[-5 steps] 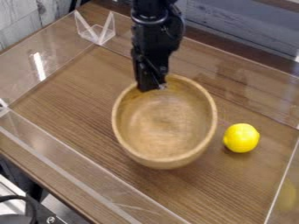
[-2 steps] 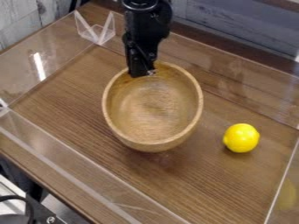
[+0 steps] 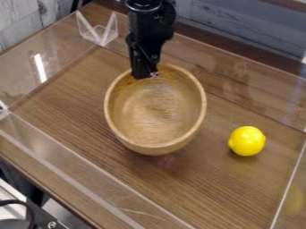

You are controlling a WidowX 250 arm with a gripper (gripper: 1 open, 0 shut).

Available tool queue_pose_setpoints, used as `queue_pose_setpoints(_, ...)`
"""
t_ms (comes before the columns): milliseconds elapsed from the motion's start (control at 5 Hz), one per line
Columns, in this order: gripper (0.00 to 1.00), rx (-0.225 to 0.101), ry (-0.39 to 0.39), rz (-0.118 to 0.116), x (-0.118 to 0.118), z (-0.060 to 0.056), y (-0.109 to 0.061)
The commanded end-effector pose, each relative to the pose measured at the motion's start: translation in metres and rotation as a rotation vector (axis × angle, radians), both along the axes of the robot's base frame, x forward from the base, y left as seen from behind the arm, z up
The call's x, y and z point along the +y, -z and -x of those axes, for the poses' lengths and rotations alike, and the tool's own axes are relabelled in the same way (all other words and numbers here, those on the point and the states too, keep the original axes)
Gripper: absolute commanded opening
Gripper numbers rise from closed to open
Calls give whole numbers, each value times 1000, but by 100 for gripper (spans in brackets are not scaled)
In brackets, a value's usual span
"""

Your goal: Remove the lemon from inside the brown bowl and put it on the table

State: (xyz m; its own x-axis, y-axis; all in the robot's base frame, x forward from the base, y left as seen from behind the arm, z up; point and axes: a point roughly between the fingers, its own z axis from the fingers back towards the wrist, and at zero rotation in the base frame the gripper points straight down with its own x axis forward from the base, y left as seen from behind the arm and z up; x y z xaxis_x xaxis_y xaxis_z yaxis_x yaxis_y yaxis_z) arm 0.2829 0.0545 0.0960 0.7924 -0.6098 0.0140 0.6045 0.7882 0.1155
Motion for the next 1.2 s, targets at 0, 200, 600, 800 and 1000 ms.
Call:
queue_pose_setpoints(0, 0, -56, 6, -16, 7, -8, -13)
queue_pose_setpoints(200, 0, -57, 18, -20, 9, -9, -11)
queue_pose_setpoints(600, 0, -62, 44, -24, 12, -9, -9)
queue_pose_setpoints(800, 0, -64, 57, -24, 12, -8, -9)
queue_pose_setpoints(1000, 0, -67, 75, -22, 12, -6, -8)
